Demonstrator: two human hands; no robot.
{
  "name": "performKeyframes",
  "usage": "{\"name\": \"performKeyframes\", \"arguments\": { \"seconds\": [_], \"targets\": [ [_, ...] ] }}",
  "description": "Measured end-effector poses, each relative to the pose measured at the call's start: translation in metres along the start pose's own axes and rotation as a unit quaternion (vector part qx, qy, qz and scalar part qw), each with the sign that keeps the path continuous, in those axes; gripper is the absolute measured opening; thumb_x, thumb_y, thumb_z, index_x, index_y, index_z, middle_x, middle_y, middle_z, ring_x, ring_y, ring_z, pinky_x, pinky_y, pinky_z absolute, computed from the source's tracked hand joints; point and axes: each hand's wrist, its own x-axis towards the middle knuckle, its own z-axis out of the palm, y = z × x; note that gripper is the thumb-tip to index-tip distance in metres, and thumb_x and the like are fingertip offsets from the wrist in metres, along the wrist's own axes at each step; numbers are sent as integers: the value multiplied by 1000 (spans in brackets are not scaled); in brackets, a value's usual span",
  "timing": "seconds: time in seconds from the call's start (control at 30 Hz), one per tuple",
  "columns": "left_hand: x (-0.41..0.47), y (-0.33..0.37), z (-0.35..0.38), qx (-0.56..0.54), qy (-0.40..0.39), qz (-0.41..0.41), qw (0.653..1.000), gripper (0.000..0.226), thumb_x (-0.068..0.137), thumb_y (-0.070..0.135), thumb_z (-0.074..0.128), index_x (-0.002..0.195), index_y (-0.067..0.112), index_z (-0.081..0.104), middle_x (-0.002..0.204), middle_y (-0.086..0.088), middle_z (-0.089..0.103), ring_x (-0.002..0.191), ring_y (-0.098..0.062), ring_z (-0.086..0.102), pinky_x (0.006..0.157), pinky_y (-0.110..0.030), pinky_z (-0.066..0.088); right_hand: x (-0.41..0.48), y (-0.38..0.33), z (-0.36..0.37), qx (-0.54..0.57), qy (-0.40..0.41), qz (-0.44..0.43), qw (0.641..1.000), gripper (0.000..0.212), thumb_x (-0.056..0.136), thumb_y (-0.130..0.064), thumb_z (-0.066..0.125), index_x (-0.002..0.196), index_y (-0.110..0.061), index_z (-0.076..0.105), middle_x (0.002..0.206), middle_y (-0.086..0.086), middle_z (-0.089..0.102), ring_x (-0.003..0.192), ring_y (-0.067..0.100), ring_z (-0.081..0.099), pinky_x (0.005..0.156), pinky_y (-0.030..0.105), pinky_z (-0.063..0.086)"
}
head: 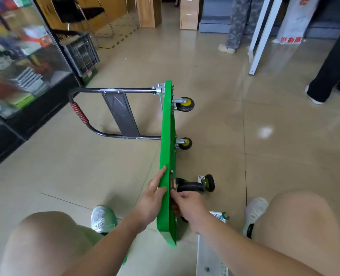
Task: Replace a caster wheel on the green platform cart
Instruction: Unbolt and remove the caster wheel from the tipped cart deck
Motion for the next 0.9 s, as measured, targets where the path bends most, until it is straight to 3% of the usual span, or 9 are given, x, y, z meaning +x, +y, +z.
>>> {"name": "performKeyframes", "arguments": {
  "seconds": [0.1, 0.23, 0.3, 0.4, 0.5, 0.6, 0.73, 0.83, 0.9],
  "targets": [
    [-10, 1, 7, 9, 23, -11, 1000, 54, 112, 28, 32, 139, 74, 30, 139, 12, 56, 112, -10, 63, 105, -41, 51, -2, -2, 1, -11, 10, -16, 1000, 22, 95, -23, 69, 77, -13, 77, 73, 1, 75, 72, 19, 69, 71, 32, 57],
    [-23, 4, 17, -15, 44, -21, 999, 49, 113, 27, 29, 147, 62, 30, 151, 9, 47, 134, -16, 51, 118, -37, 39, -4, -3, 6, -15, 46, -23, 999, 8, 86, -12, 75, 88, -20, 76, 82, -4, 78, 84, 17, 74, 86, 38, 60],
    [-26, 4, 19, -27, 48, -21, 998, 48, 113, 27, 29, 146, 61, 31, 151, 9, 46, 136, -15, 48, 120, -34, 36, -12, -7, 10, 7, 50, -15, 999, 3, 87, -18, 75, 86, -20, 77, 80, -4, 78, 83, 19, 75, 86, 43, 60],
    [-28, 5, 21, -32, 52, -12, 998, 45, 113, 28, 30, 145, 59, 31, 152, 11, 43, 136, -11, 48, 117, -26, 35, -19, -11, 10, -8, 66, -11, 998, 19, 92, -32, 70, 80, -18, 76, 74, -4, 77, 78, 22, 74, 81, 44, 61],
    [-27, 1, 23, -19, 66, -7, 998, 45, 113, 29, 29, 150, 56, 31, 155, 13, 40, 138, -21, 48, 119, -33, 34, -21, -14, 10, -36, 73, -13, 997, 14, 93, -26, 70, 81, -20, 74, 73, -4, 76, 79, 23, 73, 81, 48, 61],
    [-26, -2, 24, -18, 75, 7, 997, 45, 114, 27, 29, 149, 55, 33, 157, 12, 37, 141, -9, 41, 118, -21, 27, -23, -17, 11, -4, 74, -8, 997, 5, 87, -15, 76, 86, -20, 73, 82, 0, 77, 83, 23, 74, 80, 51, 61],
    [-25, -3, 21, -22, 69, 8, 997, 45, 114, 30, 29, 150, 55, 33, 160, 11, 35, 144, -7, 36, 126, -31, 23, -26, -15, 9, -12, 71, -2, 997, 18, 87, -30, 75, 75, -16, 79, 74, 3, 77, 78, 29, 75, 76, 53, 62],
    [-25, -5, 21, -18, 68, 11, 997, 46, 113, 31, 30, 153, 54, 33, 159, 10, 37, 144, -10, 38, 126, -35, 25, -29, -15, 7, -60, 75, -28, 995, 34, 93, -32, 69, 64, -17, 77, 69, 4, 75, 79, 31, 74, 76, 44, 62],
    [-25, -5, 21, -10, 73, 13, 997, 46, 113, 30, 31, 155, 49, 32, 158, 9, 37, 143, -9, 38, 125, -31, 24, -28, -15, 5, -54, 77, -31, 995, 25, 95, -21, 68, 72, -16, 77, 73, 2, 76, 80, 26, 72, 73, 35, 58]
  ]
}}
